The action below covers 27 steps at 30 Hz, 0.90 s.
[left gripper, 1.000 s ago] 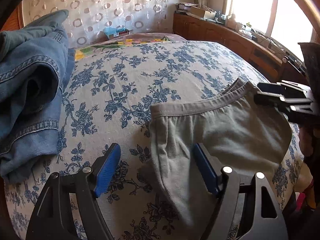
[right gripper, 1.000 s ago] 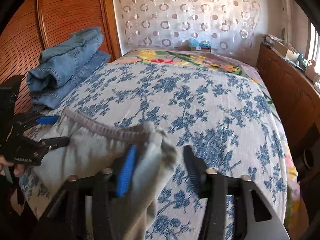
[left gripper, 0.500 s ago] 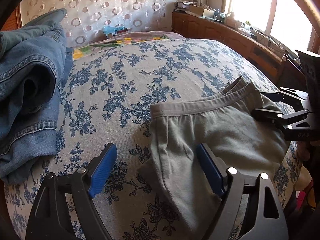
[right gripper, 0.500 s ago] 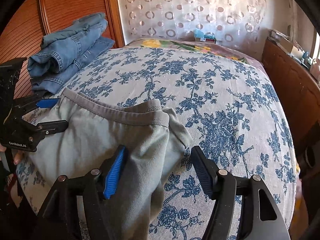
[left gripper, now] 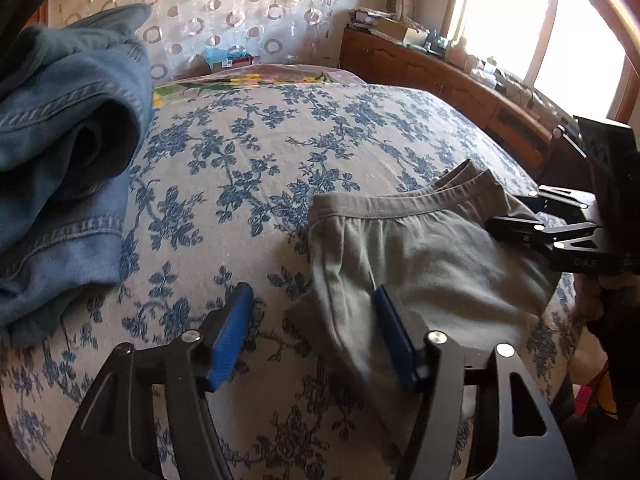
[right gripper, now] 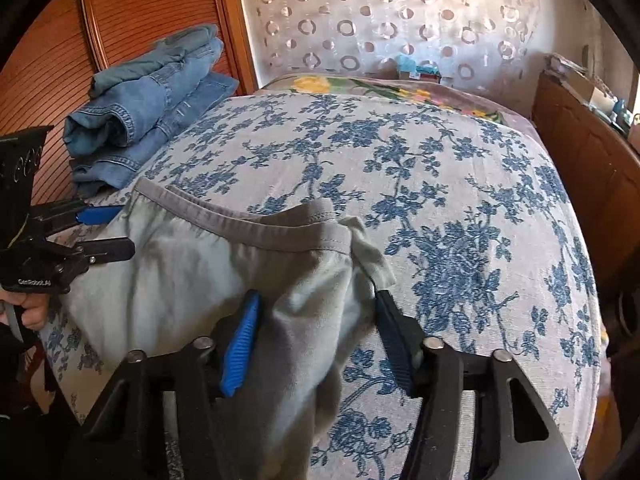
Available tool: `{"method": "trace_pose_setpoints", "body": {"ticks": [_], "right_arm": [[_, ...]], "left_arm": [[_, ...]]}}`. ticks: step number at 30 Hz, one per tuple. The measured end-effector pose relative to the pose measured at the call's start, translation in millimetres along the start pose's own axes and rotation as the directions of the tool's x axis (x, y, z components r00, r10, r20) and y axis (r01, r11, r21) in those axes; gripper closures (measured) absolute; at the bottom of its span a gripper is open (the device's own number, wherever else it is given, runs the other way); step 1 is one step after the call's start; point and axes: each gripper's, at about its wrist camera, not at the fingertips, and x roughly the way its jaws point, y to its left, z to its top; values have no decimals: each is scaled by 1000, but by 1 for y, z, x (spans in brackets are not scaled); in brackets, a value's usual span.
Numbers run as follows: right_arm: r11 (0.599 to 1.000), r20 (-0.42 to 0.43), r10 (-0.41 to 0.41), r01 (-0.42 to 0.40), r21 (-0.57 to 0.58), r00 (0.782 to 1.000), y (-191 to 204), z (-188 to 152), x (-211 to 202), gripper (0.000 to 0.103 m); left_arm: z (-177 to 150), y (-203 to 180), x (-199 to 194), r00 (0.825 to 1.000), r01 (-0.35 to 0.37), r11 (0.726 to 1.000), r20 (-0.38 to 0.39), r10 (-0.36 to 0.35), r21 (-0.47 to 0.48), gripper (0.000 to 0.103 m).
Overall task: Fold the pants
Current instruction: 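Lift the folded pants with the left gripper and carry them toward the jeans stack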
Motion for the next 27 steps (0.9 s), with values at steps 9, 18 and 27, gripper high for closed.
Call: {"method": "trace_pose_setpoints", "body": {"ticks": [9, 18, 27], "right_arm": [[997, 18, 77, -77, -15, 997, 5, 3, -2, 90], [994, 129, 86, -76, -81, 988, 14, 18, -31, 91], [980, 228, 108, -65, -189, 968, 33, 72, -70, 91]], "left_arm": [[-2, -11, 1, 998, 53, 999, 18, -53, -9, 74], [3, -11, -20, 987, 140, 989, 88, -136, -39, 91], [32, 2, -88, 963, 97, 994, 257, -83, -44, 91]]}}
